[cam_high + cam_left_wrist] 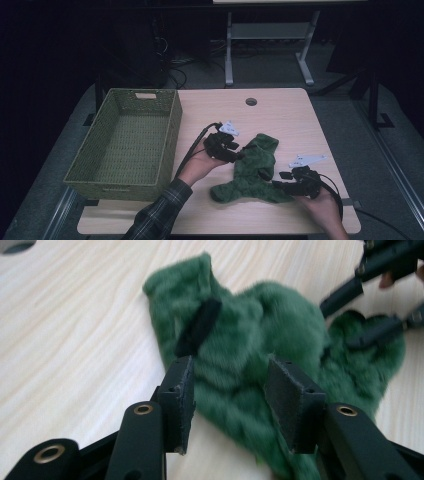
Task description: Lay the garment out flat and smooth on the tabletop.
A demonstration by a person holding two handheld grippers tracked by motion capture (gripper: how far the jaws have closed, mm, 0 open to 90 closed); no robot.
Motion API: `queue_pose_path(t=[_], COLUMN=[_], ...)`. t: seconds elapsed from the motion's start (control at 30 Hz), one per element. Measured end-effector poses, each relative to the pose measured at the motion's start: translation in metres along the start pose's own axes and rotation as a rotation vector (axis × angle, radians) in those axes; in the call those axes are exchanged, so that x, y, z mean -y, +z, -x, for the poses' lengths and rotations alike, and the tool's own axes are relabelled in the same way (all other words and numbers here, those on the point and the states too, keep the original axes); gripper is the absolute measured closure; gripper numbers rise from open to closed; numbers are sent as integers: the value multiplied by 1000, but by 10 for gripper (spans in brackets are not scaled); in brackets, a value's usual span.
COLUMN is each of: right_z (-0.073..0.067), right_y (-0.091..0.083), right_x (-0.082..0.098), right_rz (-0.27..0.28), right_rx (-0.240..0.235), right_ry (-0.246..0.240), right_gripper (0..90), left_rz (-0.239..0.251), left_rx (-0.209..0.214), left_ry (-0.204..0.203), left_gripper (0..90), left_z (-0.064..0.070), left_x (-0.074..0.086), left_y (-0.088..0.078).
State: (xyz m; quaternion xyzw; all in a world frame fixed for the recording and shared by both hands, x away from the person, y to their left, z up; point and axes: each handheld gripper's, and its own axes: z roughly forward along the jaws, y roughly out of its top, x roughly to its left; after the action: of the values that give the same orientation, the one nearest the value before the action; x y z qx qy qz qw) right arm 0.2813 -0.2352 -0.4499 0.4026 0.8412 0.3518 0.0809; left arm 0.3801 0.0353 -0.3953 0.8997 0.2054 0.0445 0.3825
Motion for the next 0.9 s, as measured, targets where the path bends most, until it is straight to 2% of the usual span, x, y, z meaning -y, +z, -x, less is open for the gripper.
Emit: queue_pose_path(t=[0.2,0.27,0.4,0.47,0.53,0.6,0.67,0.73,0.9], right_z=[-1,-1,-1,-1,-1,-1,-1,-1,-2], right_y=[1,1,2,3,3,3,4,4,9], right_x=[0,1,1,1,1,1,1,1,-2], right_rz=[0,3,3,0,0,0,-1,-2,-7], right_rx=[-7,-6,-6,-7,-8,-9,-9,-11,-16], right_ry=[0,-1,-3,-1,3,12,9,10,21], right_gripper=[511,511,511,511,511,511,509,508,508], left_rz=[0,1,-37,-51,-79,-90,-82,-48,-18], left_rx=[30,35,49,51,50,37,19,3,-13], left_ry=[-21,-14,-14,-17,-1,7,5,-9,-30], left_gripper=[527,528,543,621,723,813,841,848,848], left_z=[-9,-11,-12,-12,-11,-10,-11,-14,-16], left_x=[-17,-21,-22,-20,-19,-17,-15,-11,-6], left_y=[22,30,43,49,51,50,44,33,18])
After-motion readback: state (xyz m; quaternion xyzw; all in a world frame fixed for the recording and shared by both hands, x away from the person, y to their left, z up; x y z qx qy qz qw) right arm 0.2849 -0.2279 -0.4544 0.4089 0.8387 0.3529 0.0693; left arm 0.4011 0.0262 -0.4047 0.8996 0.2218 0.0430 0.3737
